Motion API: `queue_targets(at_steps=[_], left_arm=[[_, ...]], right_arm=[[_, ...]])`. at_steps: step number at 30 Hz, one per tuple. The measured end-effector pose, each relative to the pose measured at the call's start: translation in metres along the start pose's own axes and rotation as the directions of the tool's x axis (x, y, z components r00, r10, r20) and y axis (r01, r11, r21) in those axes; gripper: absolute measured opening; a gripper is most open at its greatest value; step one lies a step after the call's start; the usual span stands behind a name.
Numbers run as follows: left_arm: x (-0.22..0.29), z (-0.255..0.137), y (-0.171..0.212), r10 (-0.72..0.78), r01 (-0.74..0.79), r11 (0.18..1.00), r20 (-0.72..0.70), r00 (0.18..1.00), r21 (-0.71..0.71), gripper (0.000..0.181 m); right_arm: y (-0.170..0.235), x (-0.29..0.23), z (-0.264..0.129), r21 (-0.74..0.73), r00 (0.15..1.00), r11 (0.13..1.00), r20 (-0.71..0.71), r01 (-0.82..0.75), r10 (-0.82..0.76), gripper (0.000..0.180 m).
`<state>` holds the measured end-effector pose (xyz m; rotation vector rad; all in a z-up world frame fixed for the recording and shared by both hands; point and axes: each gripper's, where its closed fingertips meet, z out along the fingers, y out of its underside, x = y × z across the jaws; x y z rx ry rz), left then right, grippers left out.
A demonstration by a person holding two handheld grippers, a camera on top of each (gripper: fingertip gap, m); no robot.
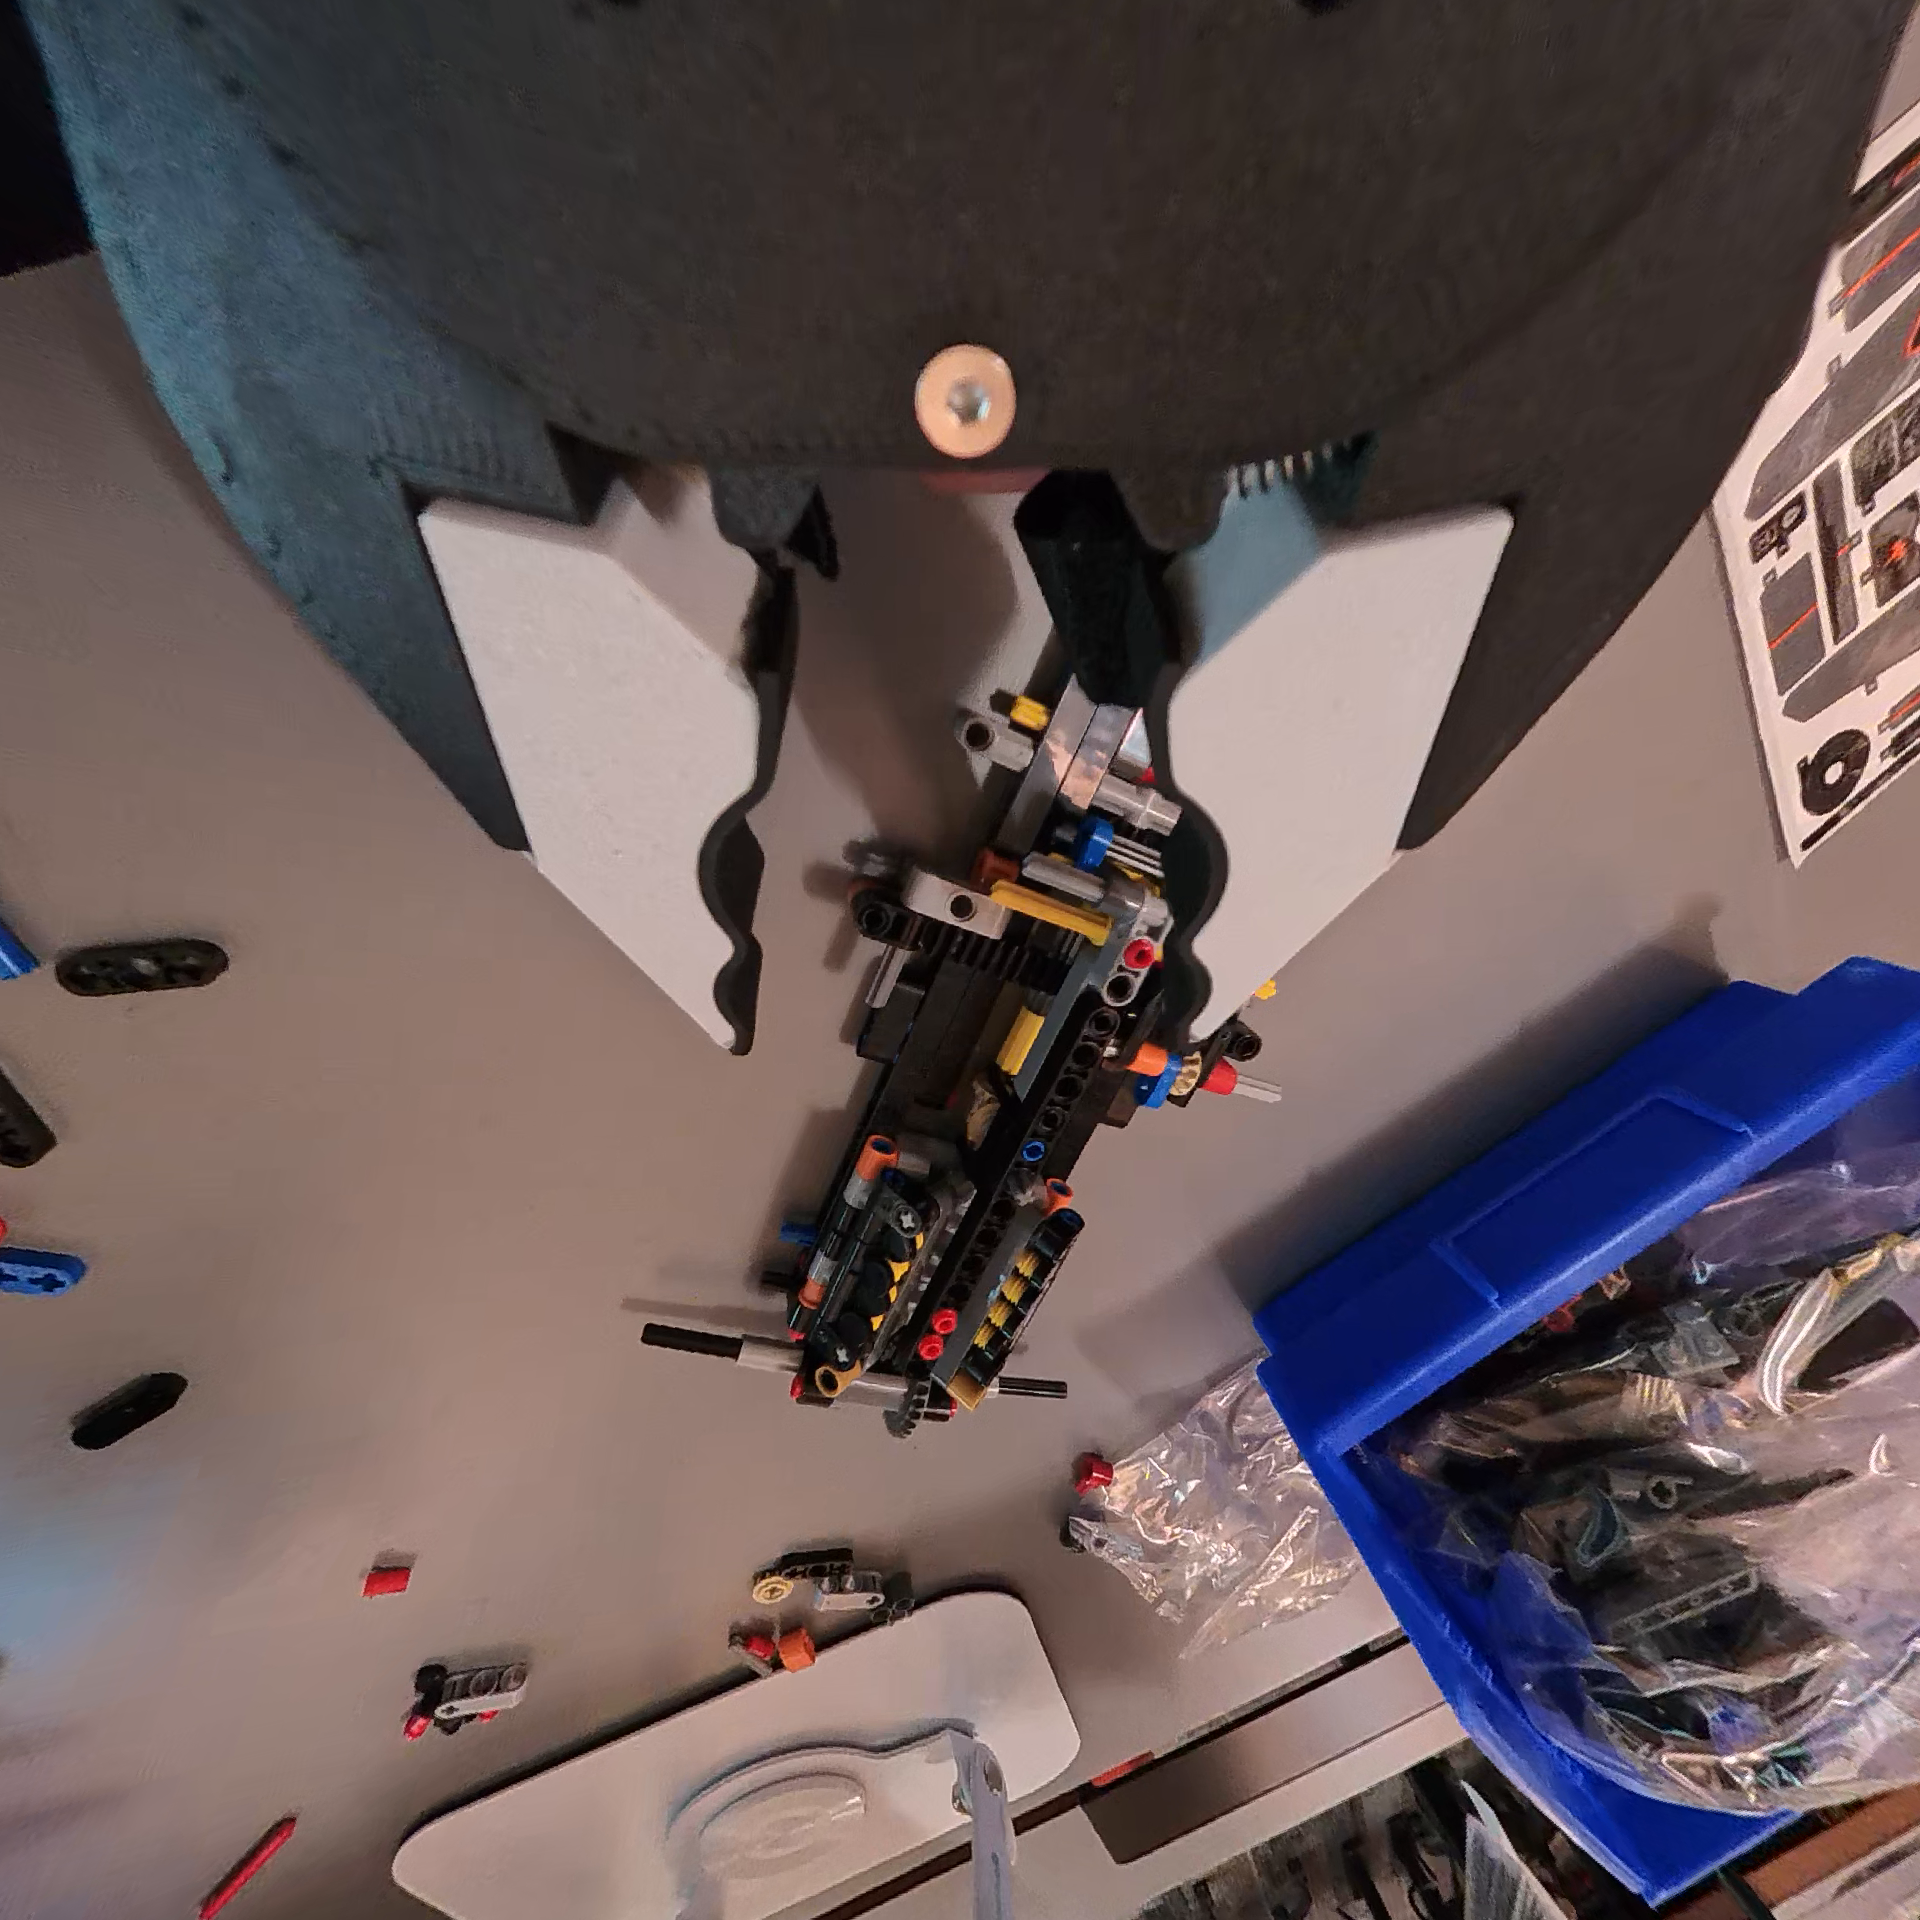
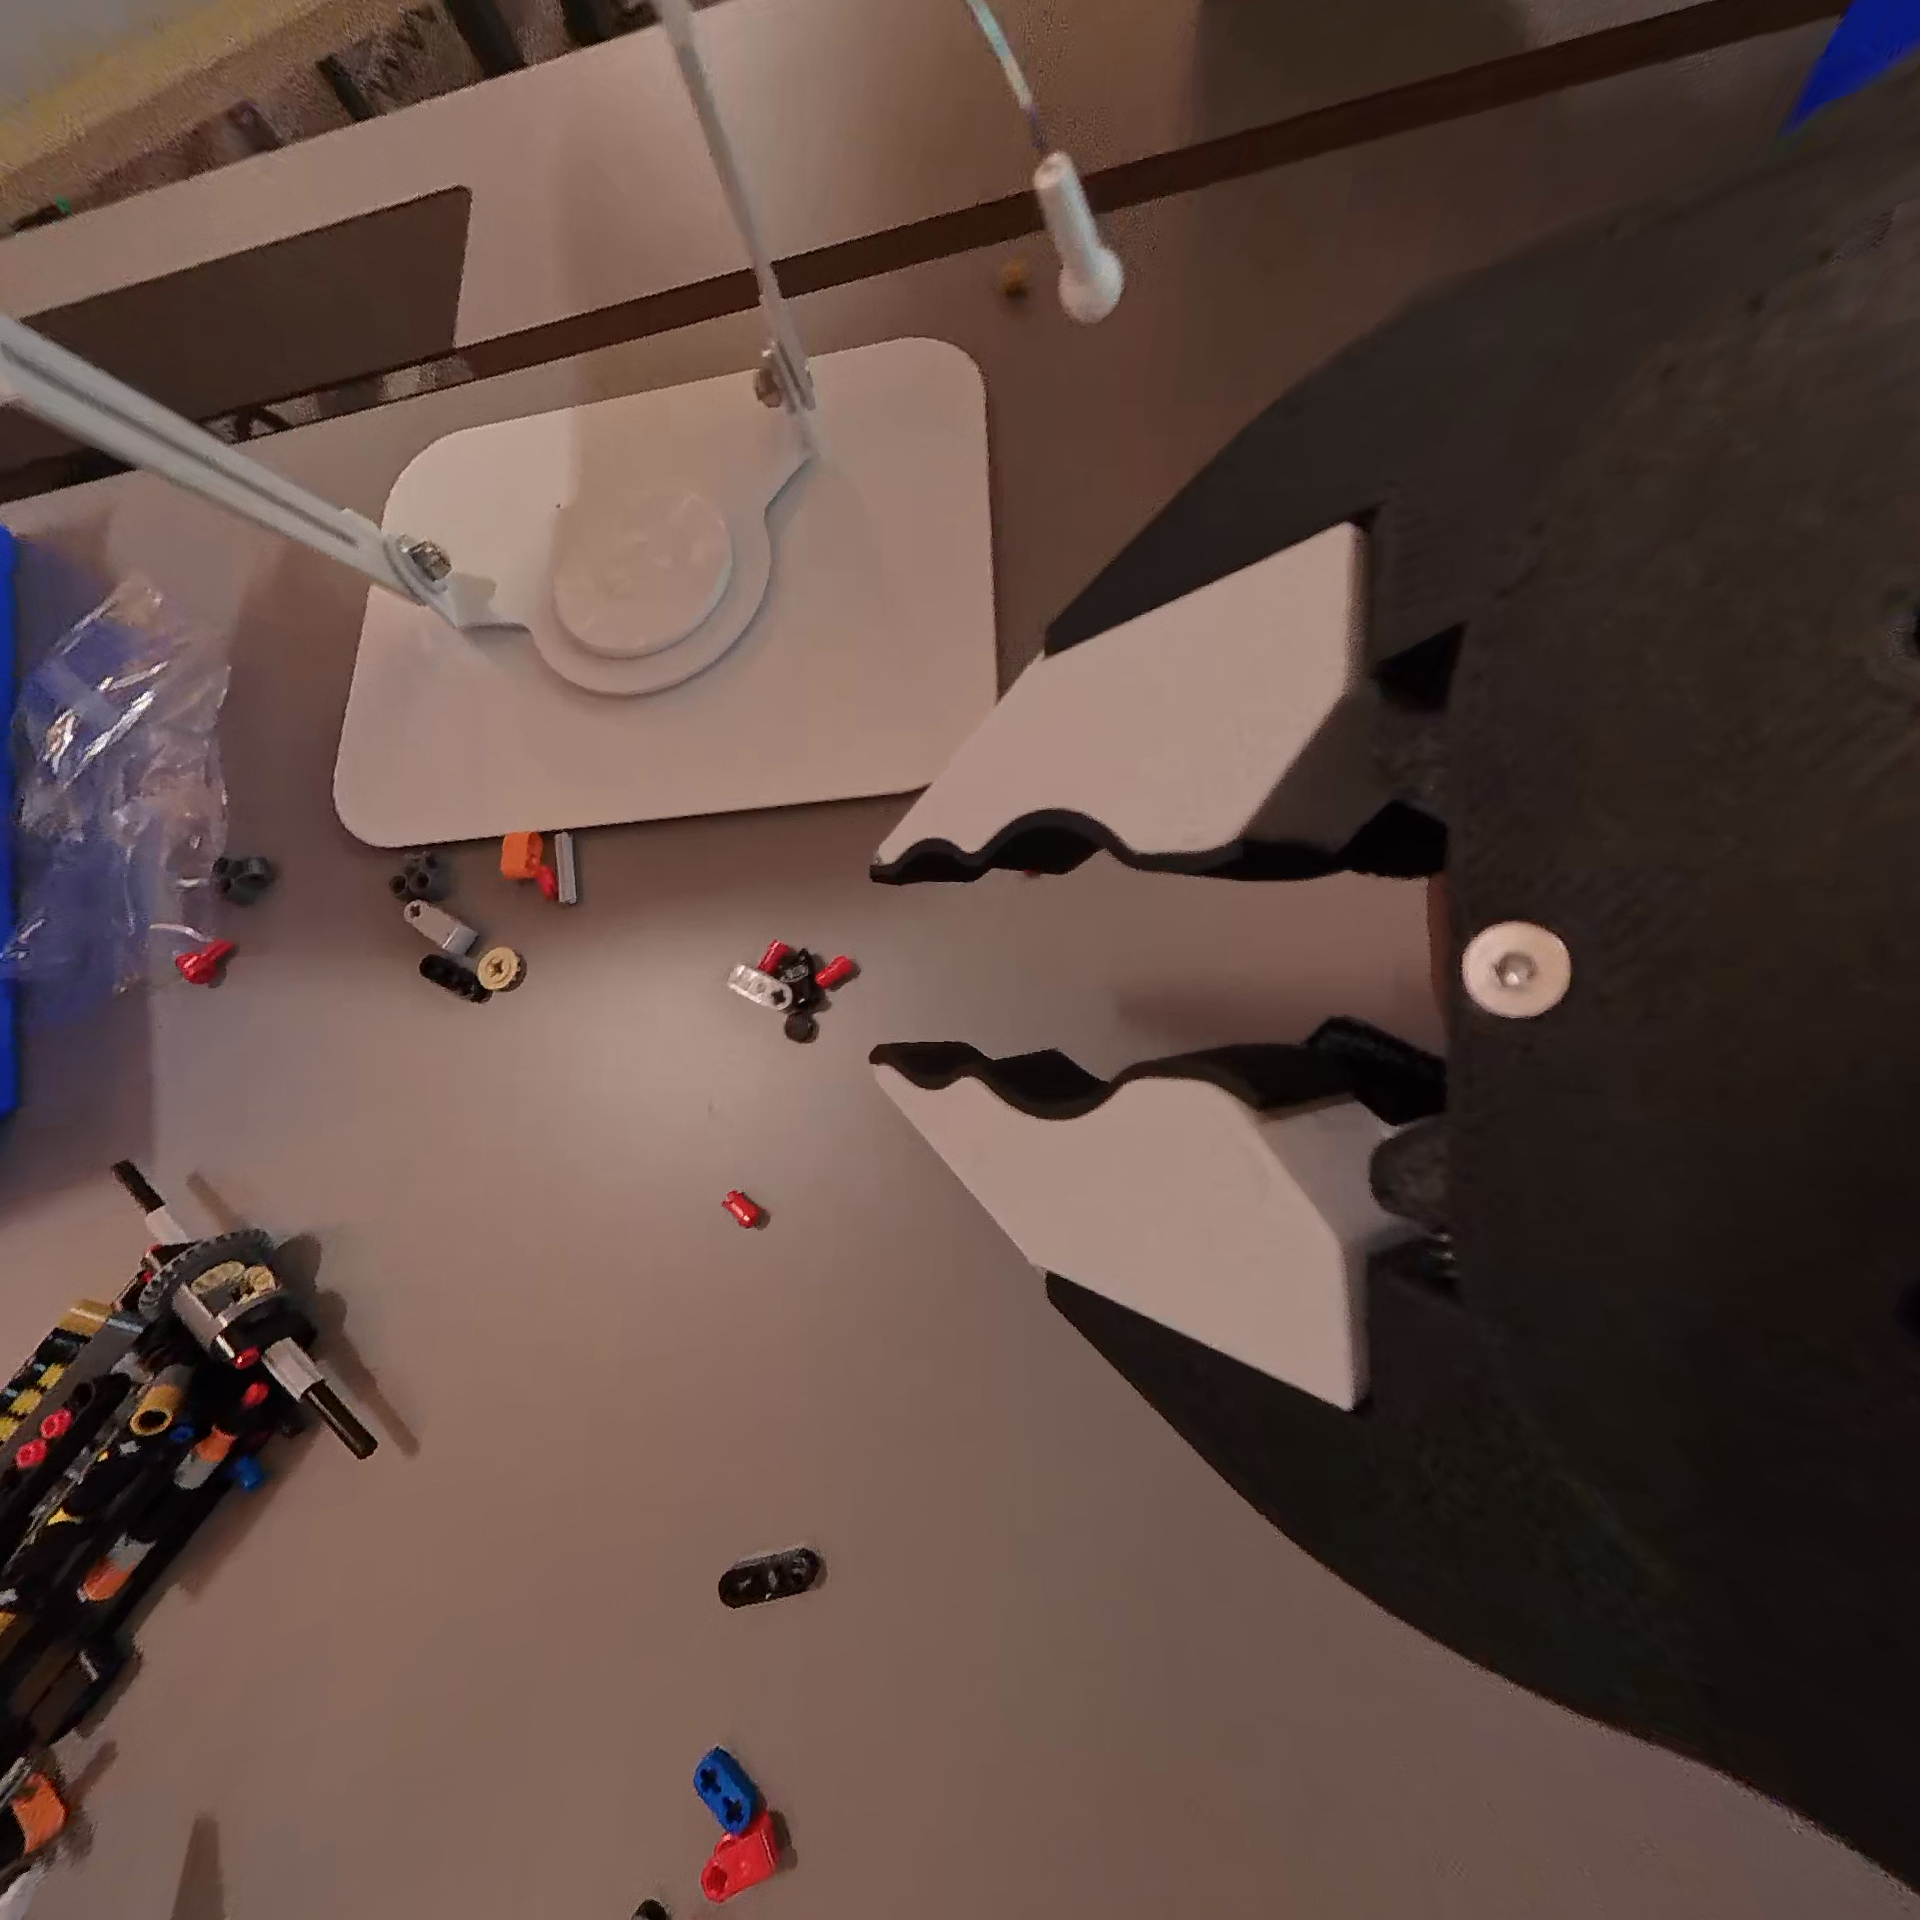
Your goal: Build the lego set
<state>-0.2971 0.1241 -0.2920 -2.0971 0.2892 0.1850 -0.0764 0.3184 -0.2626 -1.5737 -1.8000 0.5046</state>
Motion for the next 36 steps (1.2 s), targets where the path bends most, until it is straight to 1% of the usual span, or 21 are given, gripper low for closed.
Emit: queue_targets(at_steps=[3,7,12,15,17,19,21,23,26,27,28,30,33,36], left_arm=[[-0.002,-0.004,-0.002,-0.006,0.006,1.000,0.005,1.000,0.006,0.076],[-0.002,-0.009,-0.003,-0.003,0.003,1.000,0.010,1.000,0.006,0.076],[0.001,-0.008,-0.003,0.000,0.000,1.000,0.002,1.000,-0.003,0.076],[0.004,-0.008,-0.003,0.011,-0.011,1.000,-0.004,1.000,-0.008,0.076],[0.006,-0.008,-0.005,0.021,-0.021,1.000,-0.004,1.000,-0.008,0.076],[0.007,-0.008,-0.006,0.023,-0.023,1.000,-0.004,1.000,-0.008,0.076],[0.009,-0.007,-0.007,0.020,-0.020,1.000,-0.009,1.000,-0.008,0.076],[0.010,-0.005,-0.008,0.028,-0.028,1.000,-0.010,1.000,-0.011,0.076],[0.013,-0.004,-0.012,0.040,-0.040,0.999,-0.016,0.999,-0.007,0.077],[0.014,-0.005,-0.013,0.039,-0.039,0.999,-0.019,0.999,-0.001,0.077],[0.016,-0.005,-0.015,0.039,-0.038,0.999,-0.024,0.999,0.005,0.077],[0.021,-0.008,-0.020,0.045,-0.045,0.999,-0.028,0.999,0.016,0.077],[0.031,-0.010,-0.032,0.051,-0.049,0.998,-0.047,0.998,0.046,0.077],[0.050,-0.009,-0.049,0.075,-0.068,0.994,-0.081,0.994,0.084,0.076]], right_arm=[[0.009,0.003,-0.014,-0.034,0.998,0.998,0.032,-0.052,0.053,0.032],[0.031,-0.004,-0.027,-0.116,0.994,0.992,0.086,-0.054,0.064,0.036],[0.059,-0.046,-0.025,-0.178,0.972,0.984,0.233,0.030,0.013,0.033],[0.082,-0.069,-0.032,-0.240,0.954,0.969,0.298,0.054,0.021,0.030],[0.094,-0.079,-0.045,-0.280,0.955,0.959,0.294,0.049,0.037,0.032],[0.093,-0.094,-0.061,-0.259,0.950,0.964,0.309,0.055,0.029,0.032],[0.100,-0.103,-0.070,-0.282,0.960,0.956,0.280,0.084,-0.002,0.037],[0.106,-0.106,-0.069,-0.300,0.965,0.947,0.260,0.118,-0.038,0.039],[0.116,-0.108,-0.058,-0.330,0.962,0.935,0.271,0.129,-0.037,0.042],[0.115,-0.108,-0.055,-0.327,0.961,0.937,0.275,0.124,-0.031,0.040],[0.114,-0.109,-0.053,-0.319,0.958,0.940,0.286,0.120,-0.026,0.030],[0.112,-0.109,-0.050,-0.312,0.957,0.943,0.288,0.117,-0.024,0.022],[0.104,-0.104,-0.049,-0.289,0.965,0.953,0.263,0.093,-0.015,0.022],[0.083,-0.089,-0.051,-0.211,0.984,0.977,0.179,0.010,0.029,0.022]])
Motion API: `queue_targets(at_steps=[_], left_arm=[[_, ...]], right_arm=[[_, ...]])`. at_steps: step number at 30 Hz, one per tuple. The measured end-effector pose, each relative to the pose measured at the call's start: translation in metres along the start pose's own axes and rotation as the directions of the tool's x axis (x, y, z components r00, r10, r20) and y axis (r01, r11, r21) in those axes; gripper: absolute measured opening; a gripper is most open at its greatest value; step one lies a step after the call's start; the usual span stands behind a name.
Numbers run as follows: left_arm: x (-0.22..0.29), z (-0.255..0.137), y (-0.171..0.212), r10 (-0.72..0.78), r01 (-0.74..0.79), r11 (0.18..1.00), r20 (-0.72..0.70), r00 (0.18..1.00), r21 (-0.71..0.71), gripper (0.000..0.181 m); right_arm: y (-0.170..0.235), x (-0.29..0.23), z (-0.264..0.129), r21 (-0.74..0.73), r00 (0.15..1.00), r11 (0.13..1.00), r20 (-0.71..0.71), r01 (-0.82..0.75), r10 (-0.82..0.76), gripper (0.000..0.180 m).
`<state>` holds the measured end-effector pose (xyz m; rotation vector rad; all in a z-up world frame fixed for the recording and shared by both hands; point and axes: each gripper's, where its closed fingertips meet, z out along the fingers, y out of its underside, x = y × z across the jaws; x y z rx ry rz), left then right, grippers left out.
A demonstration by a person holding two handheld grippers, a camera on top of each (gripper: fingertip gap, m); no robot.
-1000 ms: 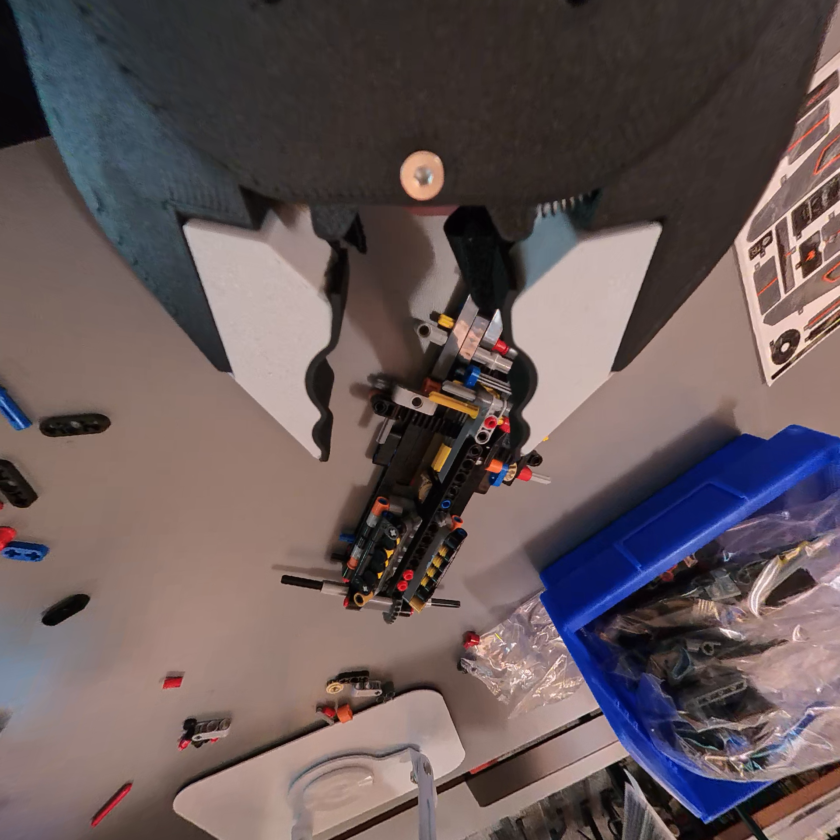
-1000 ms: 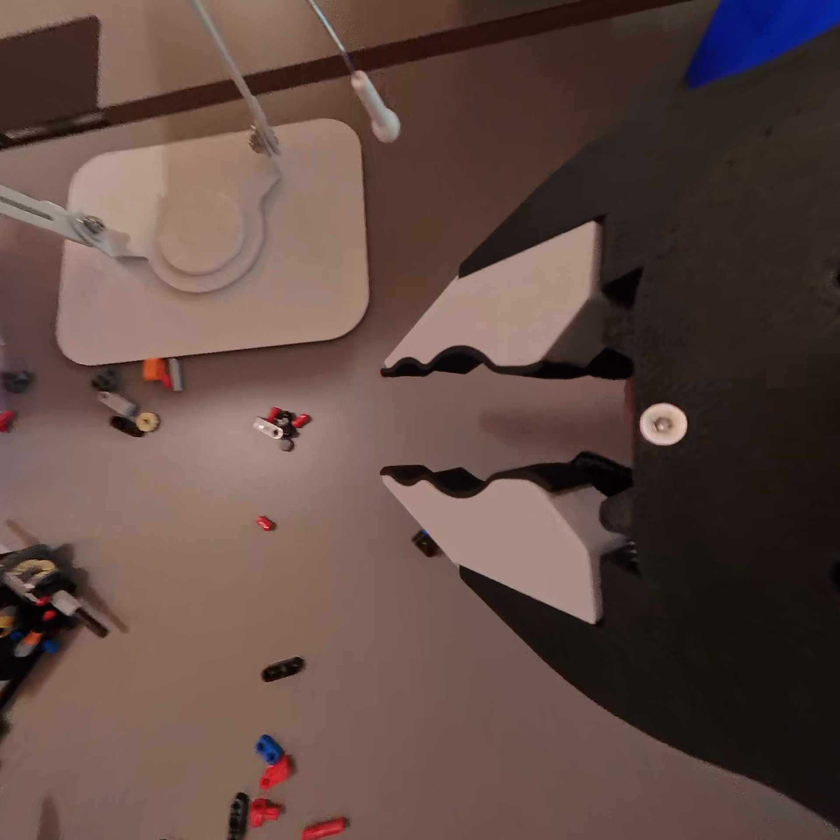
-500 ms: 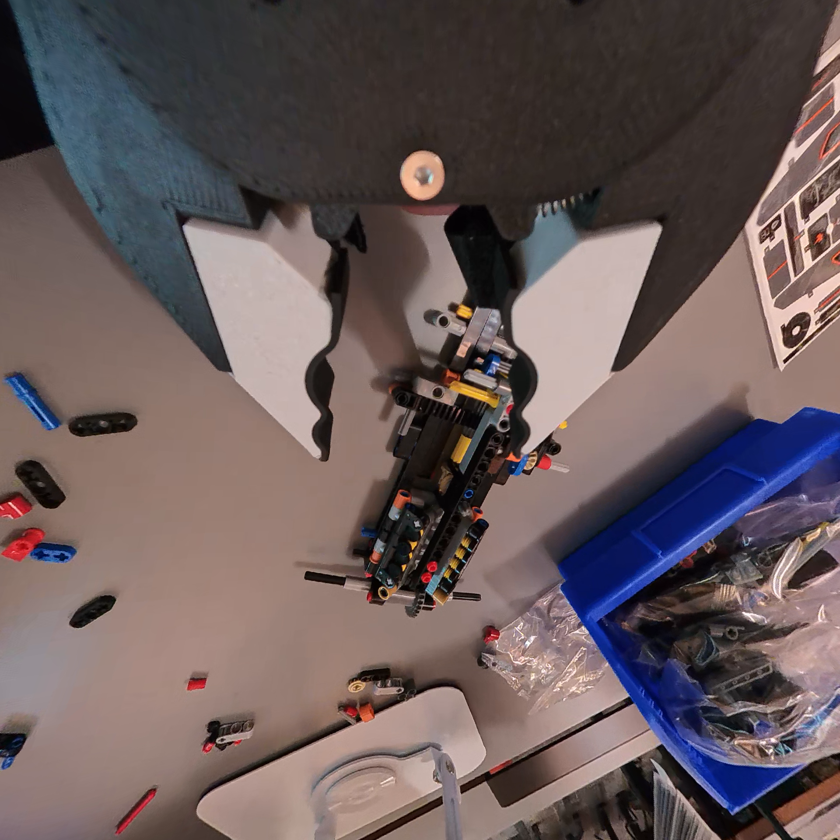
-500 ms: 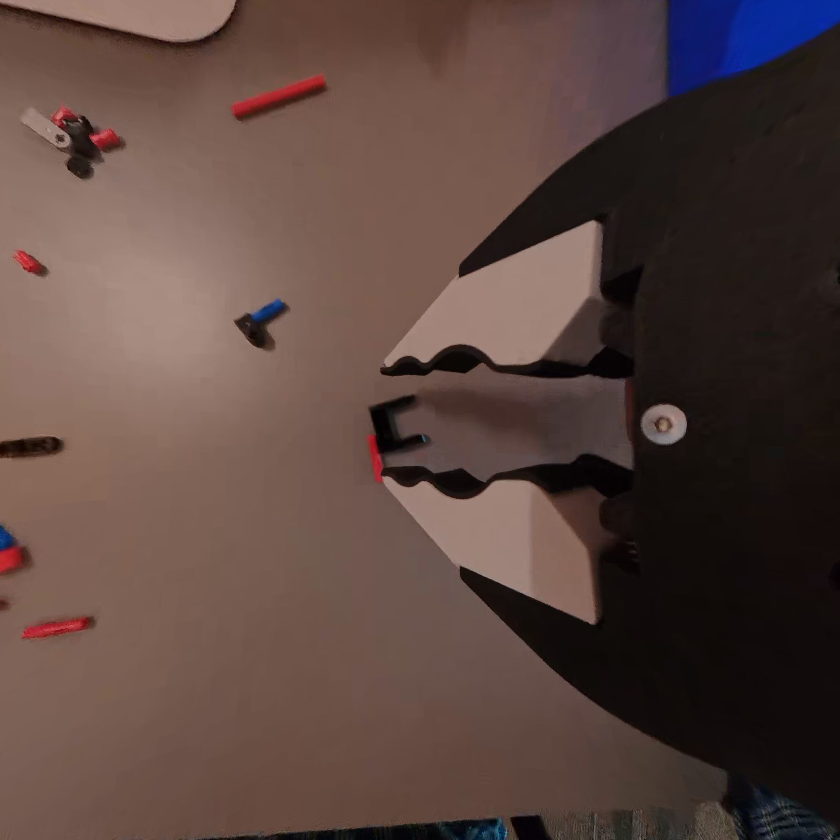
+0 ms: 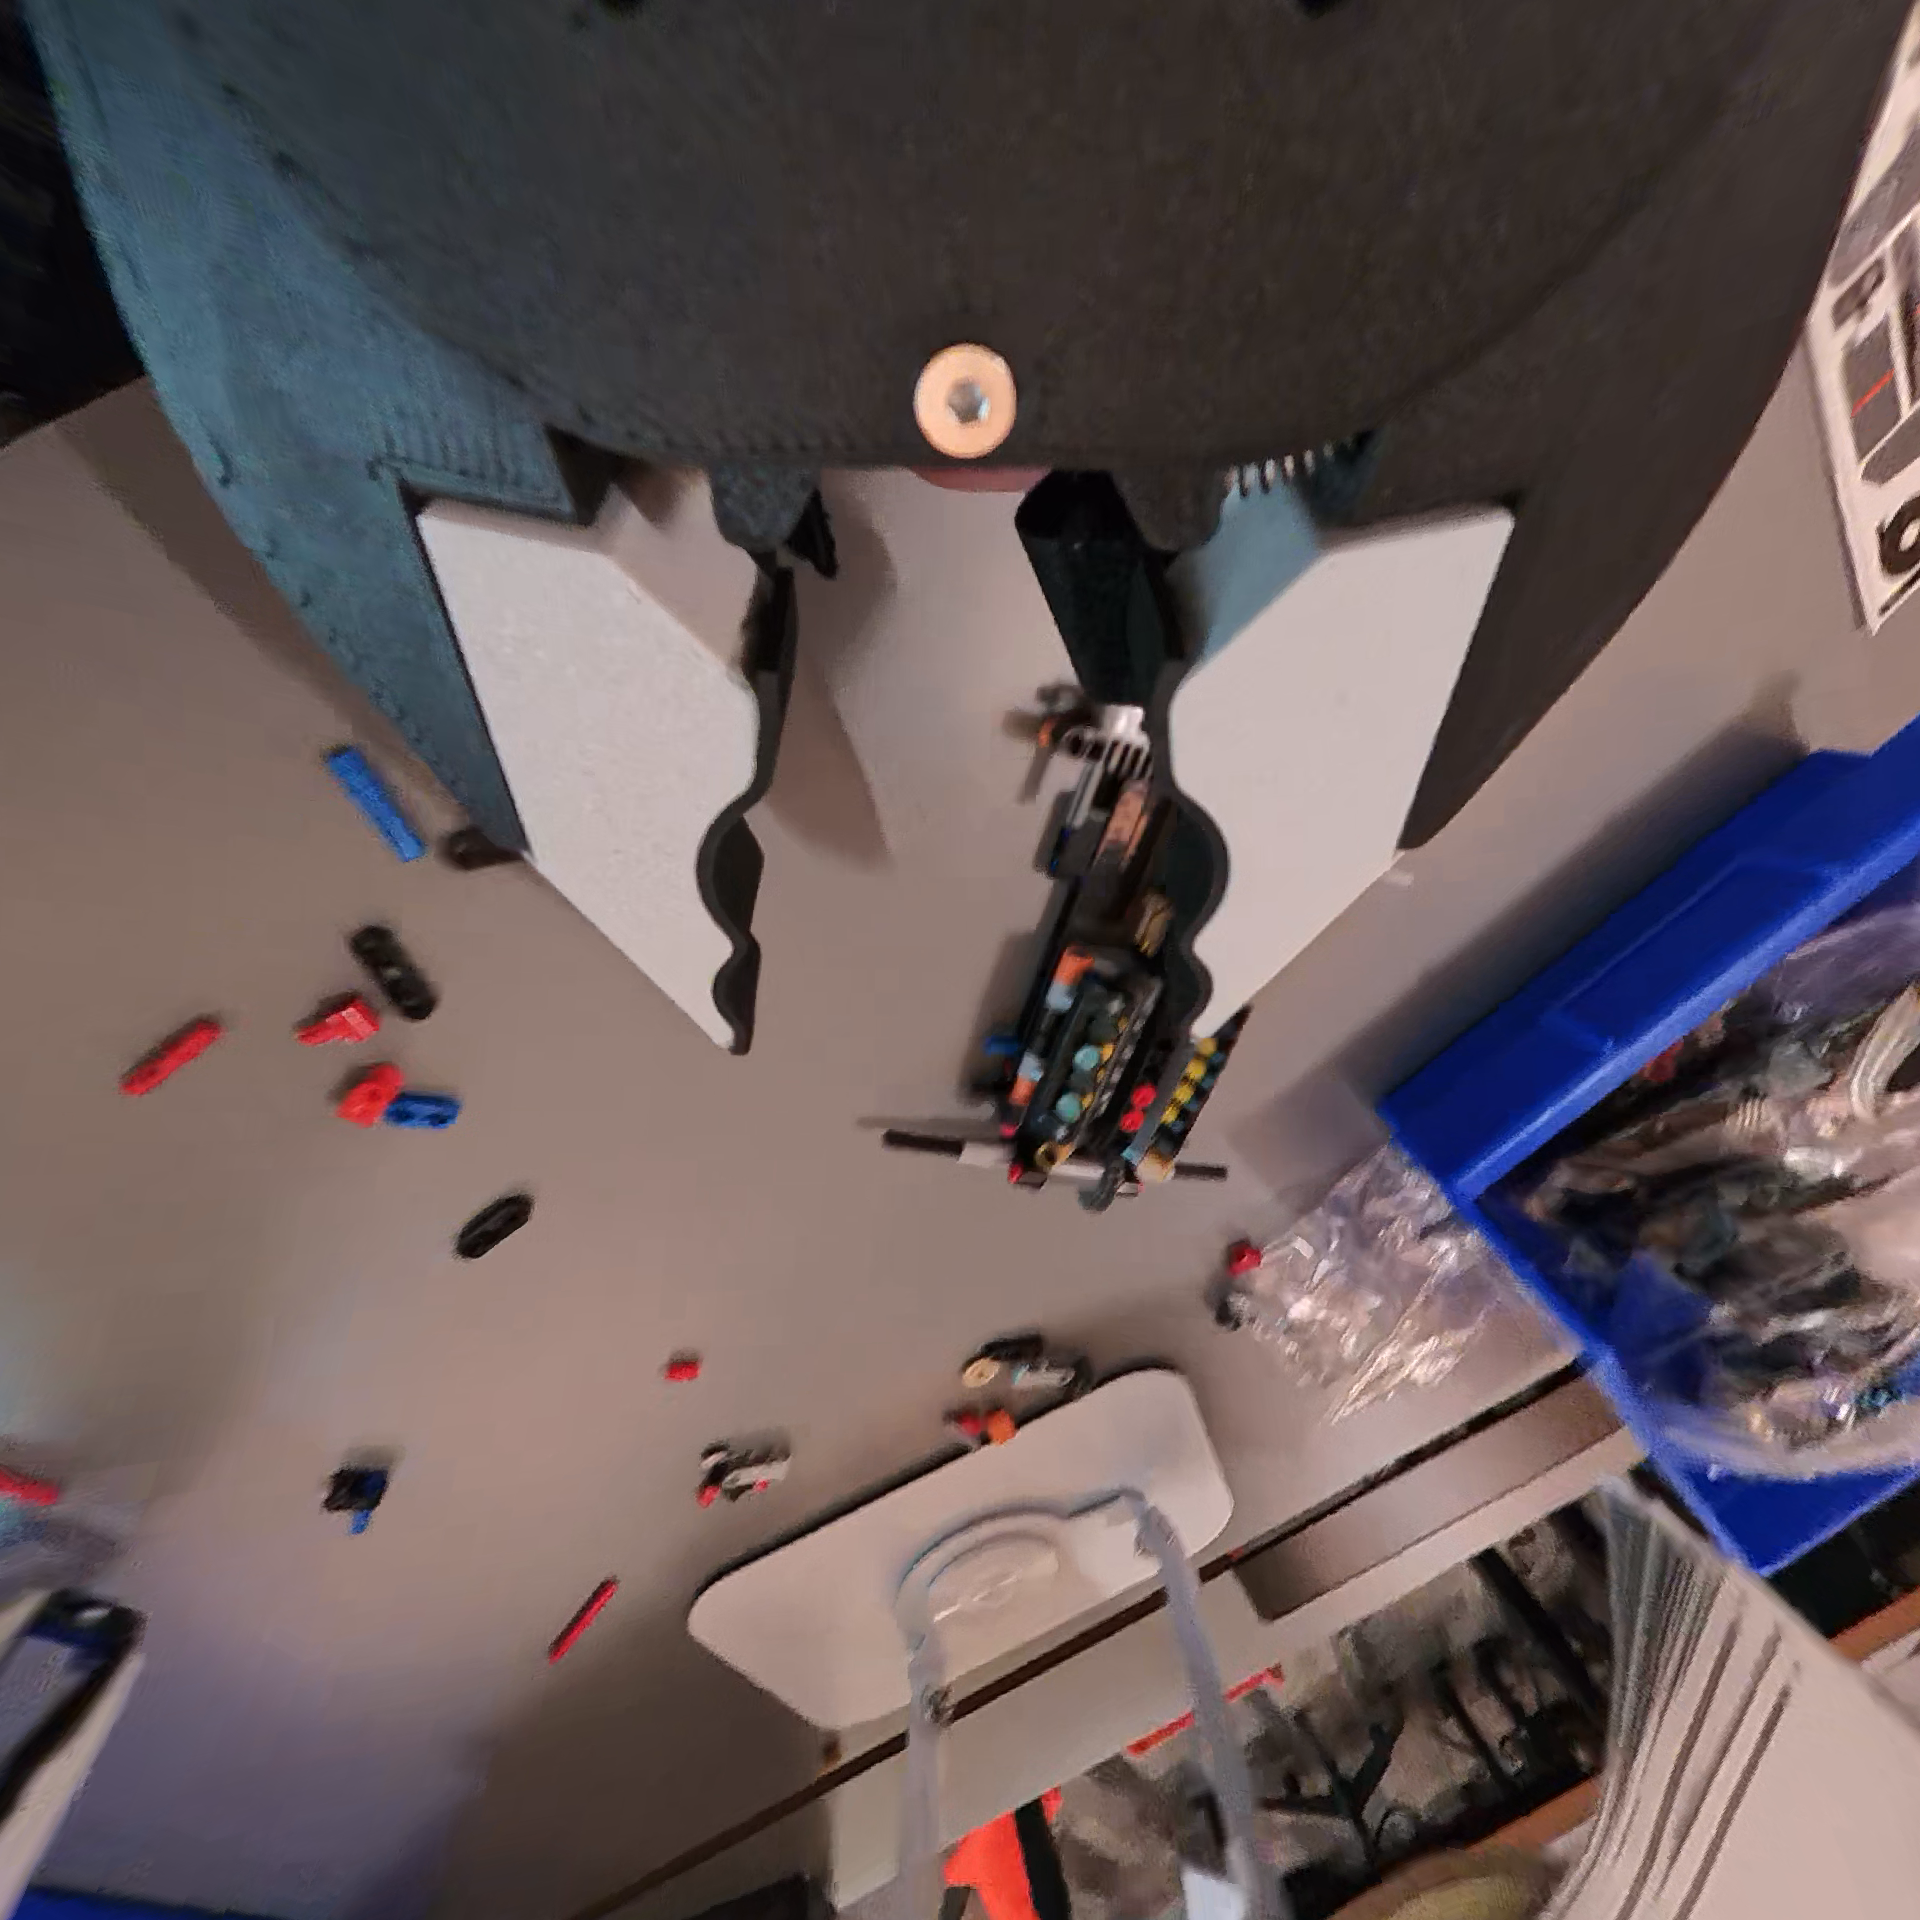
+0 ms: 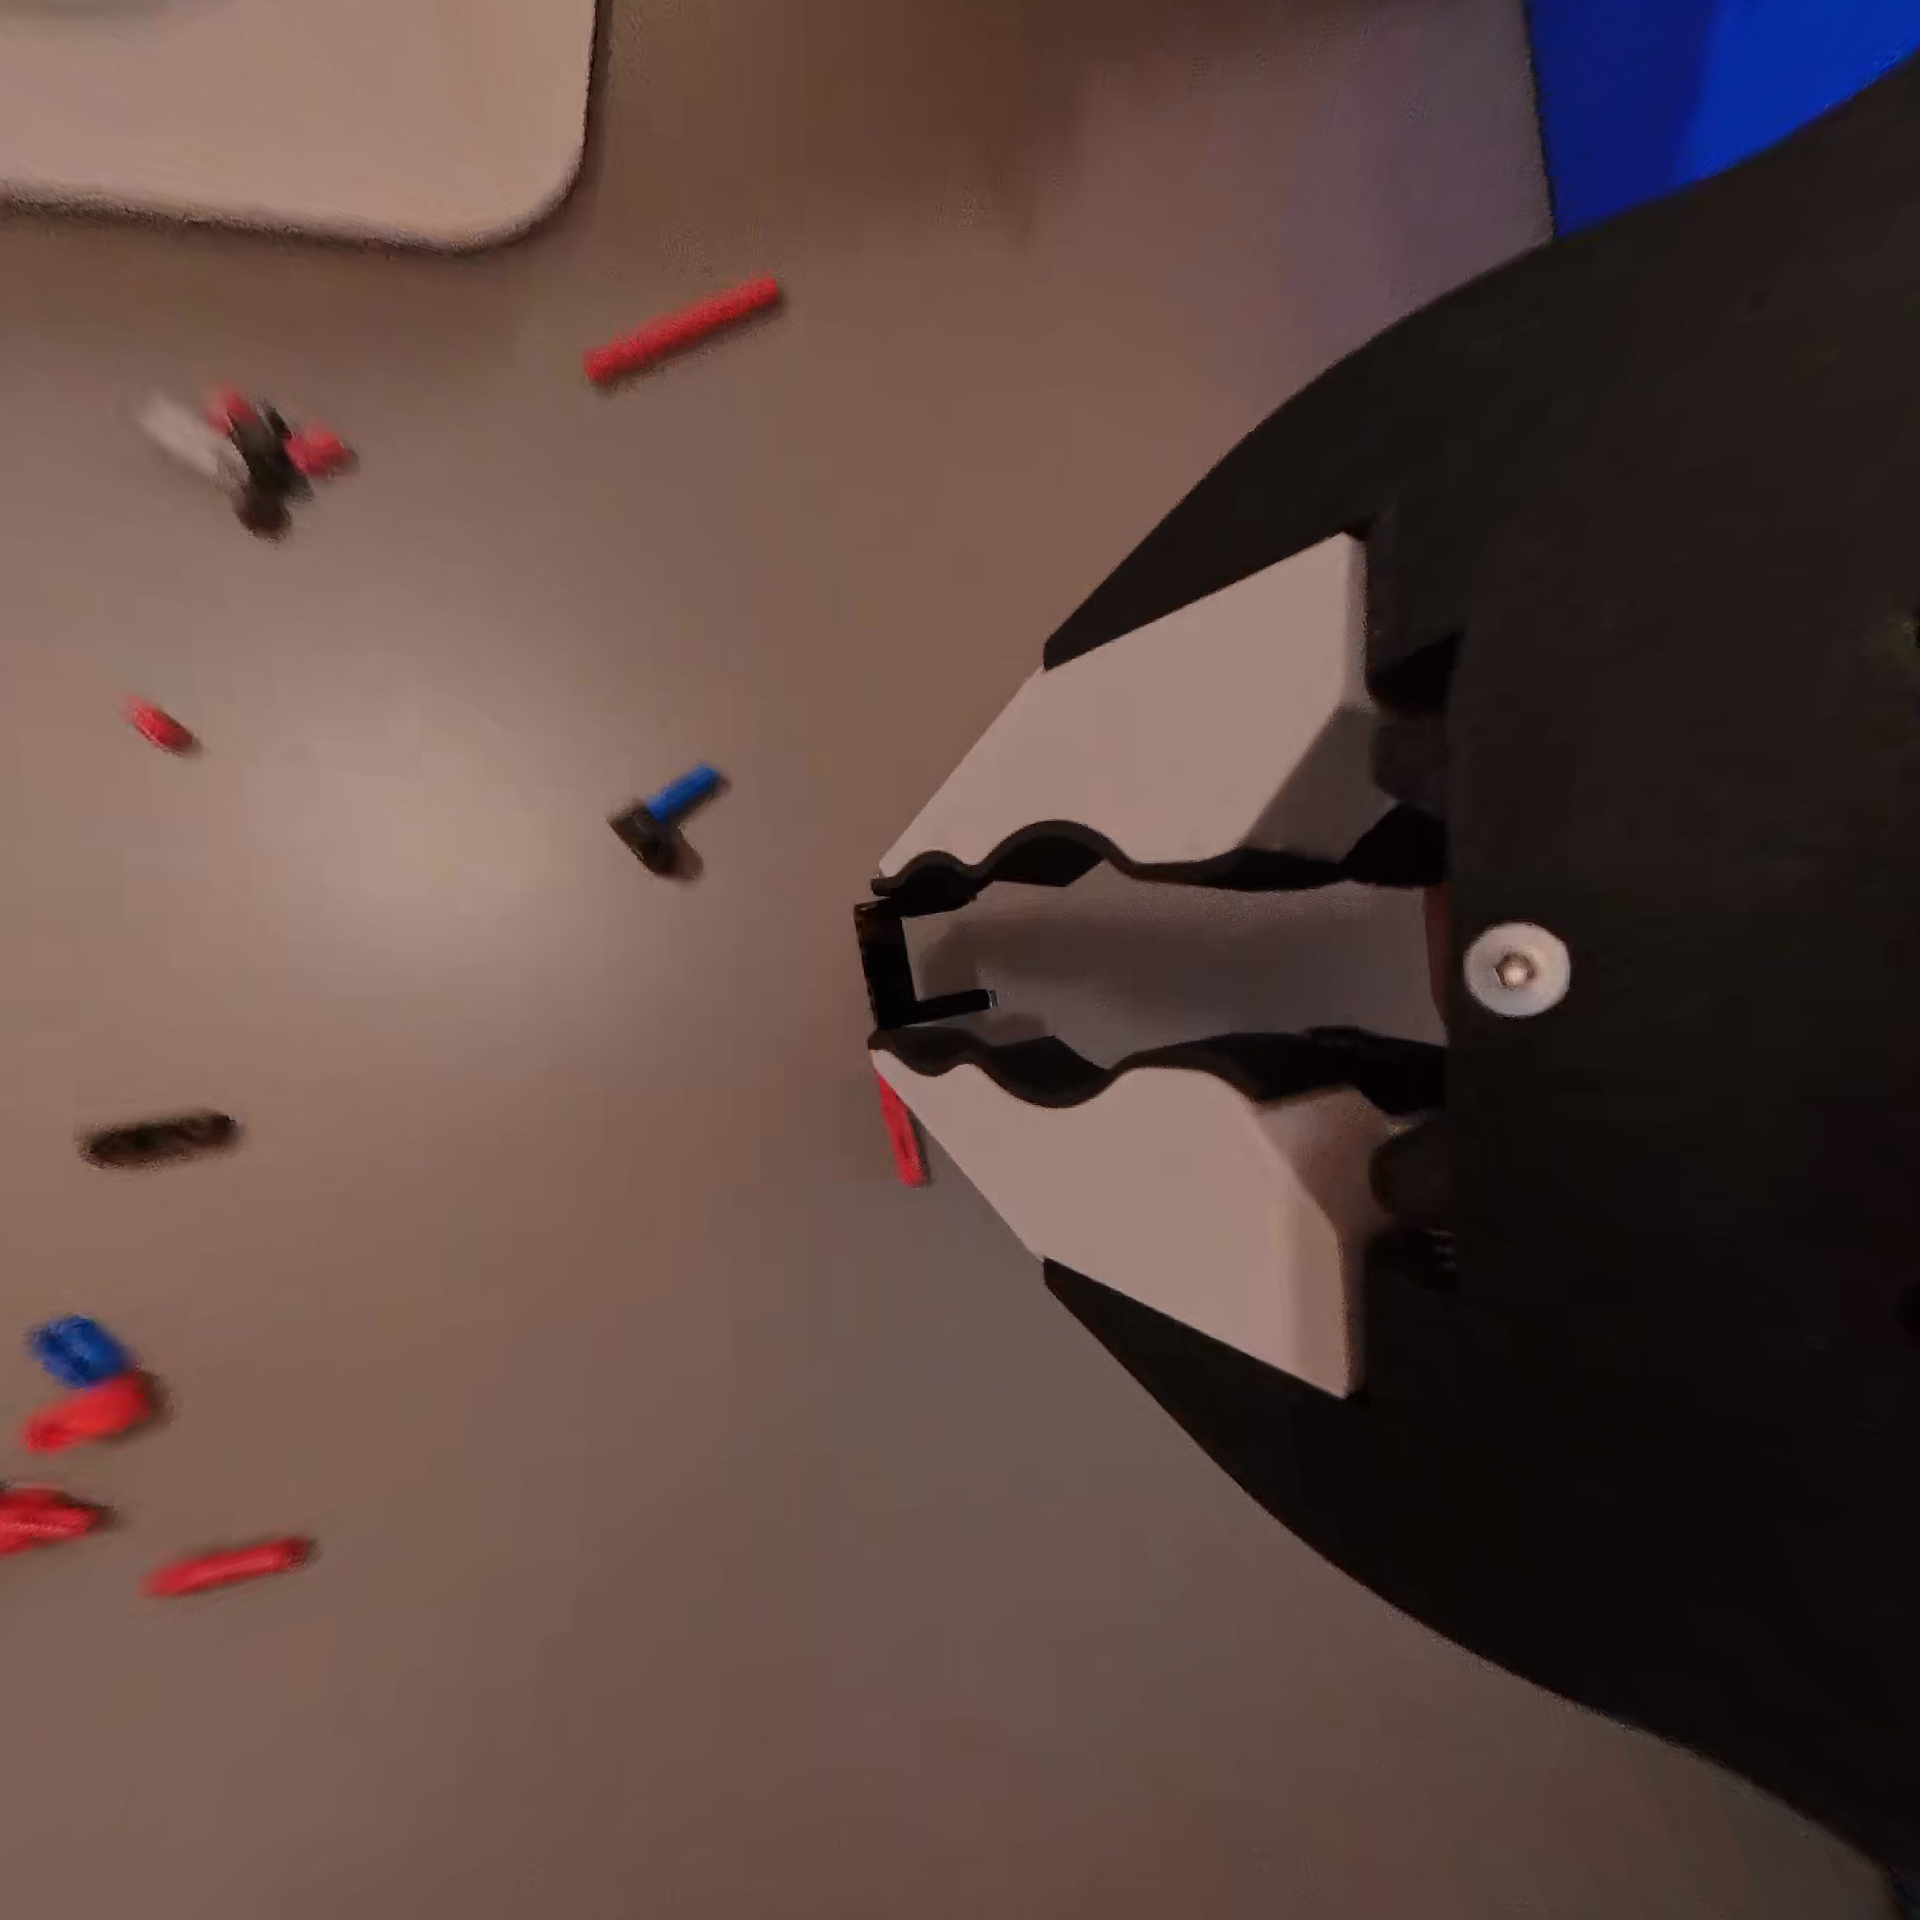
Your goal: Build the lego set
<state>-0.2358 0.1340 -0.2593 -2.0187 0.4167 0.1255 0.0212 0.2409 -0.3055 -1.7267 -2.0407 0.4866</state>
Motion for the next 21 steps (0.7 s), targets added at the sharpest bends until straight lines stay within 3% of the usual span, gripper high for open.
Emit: queue_targets(at_steps=[4,7,11,16,21], left_arm=[[0.035,0.009,-0.037,0.063,-0.060,0.996,-0.049,0.997,0.064,0.071],[0.067,0.020,-0.063,0.129,-0.121,0.989,-0.087,0.988,0.090,0.065],[0.089,0.032,-0.076,0.095,-0.082,0.993,-0.174,0.980,0.082,0.052],[0.080,0.034,-0.059,0.055,-0.052,0.998,-0.167,0.984,0.017,0.055],[0.076,0.029,-0.038,-0.001,-0.004,0.999,-0.162,0.987,-0.032,0.058]], right_arm=[[-0.060,0.006,-0.019,0.304,0.991,0.944,-0.001,-0.127,0.133,0.022],[-0.091,0.000,-0.024,0.431,0.986,0.888,0.028,-0.160,0.164,0.022],[-0.091,-0.011,-0.007,0.369,0.990,0.921,-0.012,-0.126,0.140,0.022],[-0.051,-0.019,0.029,0.153,0.980,0.971,-0.051,-0.184,0.193,0.022],[-0.039,-0.030,0.048,0.105,0.968,0.964,-0.038,-0.242,0.248,0.030]])
